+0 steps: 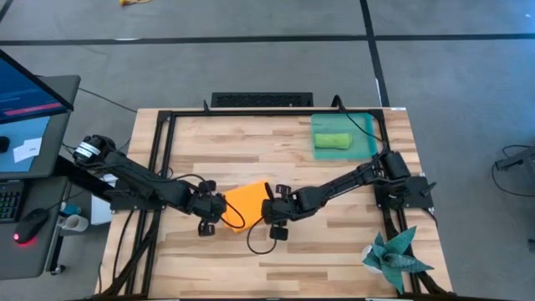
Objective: Roll microfiber towels into tight, uniform cylinder then place into a basket
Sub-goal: Fold the orange microfiber towel
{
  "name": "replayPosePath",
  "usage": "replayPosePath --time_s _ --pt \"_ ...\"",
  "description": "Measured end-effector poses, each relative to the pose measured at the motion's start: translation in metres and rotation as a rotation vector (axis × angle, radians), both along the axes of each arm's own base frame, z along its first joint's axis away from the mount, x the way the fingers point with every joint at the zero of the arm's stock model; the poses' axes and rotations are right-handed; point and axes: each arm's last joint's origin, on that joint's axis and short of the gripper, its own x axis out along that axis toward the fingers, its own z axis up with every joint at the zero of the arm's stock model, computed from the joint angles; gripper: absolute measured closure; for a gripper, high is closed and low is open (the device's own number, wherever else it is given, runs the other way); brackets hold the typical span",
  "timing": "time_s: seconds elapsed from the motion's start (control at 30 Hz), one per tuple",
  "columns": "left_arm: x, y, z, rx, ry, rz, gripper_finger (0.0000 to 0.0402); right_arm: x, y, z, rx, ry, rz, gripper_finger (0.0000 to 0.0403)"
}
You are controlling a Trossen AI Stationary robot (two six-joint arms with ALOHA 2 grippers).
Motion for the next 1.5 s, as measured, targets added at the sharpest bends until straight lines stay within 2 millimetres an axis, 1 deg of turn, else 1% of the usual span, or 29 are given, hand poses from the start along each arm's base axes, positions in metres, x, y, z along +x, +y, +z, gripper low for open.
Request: replayPosePath --time_s 0.1,0.2,0.3,0.4,0.5,0.57,0.67,0.73,0.83,0.97,1.13,1.27,1.4,1.5 --pt "0.0 0.002 0.0 0.091 -0.012 -0.083 0.0316 -0.004 -0.003 0.003 0.043 0.044 -0.034 0.0248" --pt "0.002 0.004 0.001 0.167 -0.029 -0.112 0.0316 -0.011 -0.007 0.016 0.044 0.072 -0.057 0.0239" --pt "0.004 0.006 0.002 0.195 -0.047 -0.098 0.0316 -0.018 -0.009 0.035 0.015 0.057 -0.019 0.0237" --pt "0.006 0.011 0.002 0.176 -0.056 -0.061 0.0317 -0.028 -0.01 0.061 0.004 0.009 0.004 0.0239" --pt "0.008 0.016 0.001 0.162 -0.053 -0.02 0.0317 -0.043 -0.009 0.085 -0.044 -0.045 -0.002 0.0242" --pt "0.007 0.018 -0.002 0.138 -0.043 -0.029 0.0317 -0.056 -0.007 0.099 -0.094 -0.09 -0.021 0.0244" --pt "0.004 0.015 -0.01 0.095 -0.038 -0.105 0.0317 -0.08 -0.002 0.11 -0.16 -0.146 -0.072 0.0246" --pt "0.001 0.012 -0.016 0.083 -0.046 -0.161 0.0317 -0.096 0.001 0.11 -0.182 -0.171 -0.1 0.0246" --pt "-0.001 0.008 -0.019 0.099 -0.059 -0.223 0.0317 -0.113 0.005 0.111 -0.175 -0.227 -0.127 0.0245" --pt "0.0 0.001 -0.017 0.159 -0.105 -0.289 0.0317 -0.123 0.009 0.112 -0.177 -0.279 -0.127 0.0244" --pt "-0.002 0.0 -0.017 0.246 -0.08 -0.456 0.0317 -0.122 0.011 0.115 -0.212 -0.333 -0.116 0.0244" --pt "-0.001 0.002 -0.017 0.313 -0.074 -0.501 0.0317 -0.119 0.009 0.113 -0.209 -0.337 -0.121 0.0244" --pt "-0.002 0.002 -0.018 0.318 -0.071 -0.518 0.0317 -0.116 0.009 0.111 -0.207 -0.328 -0.118 0.0244" --pt "0.0 0.001 -0.026 0.325 -0.032 -0.525 0.0317 -0.114 0.008 0.107 -0.211 -0.314 -0.12 0.0244"
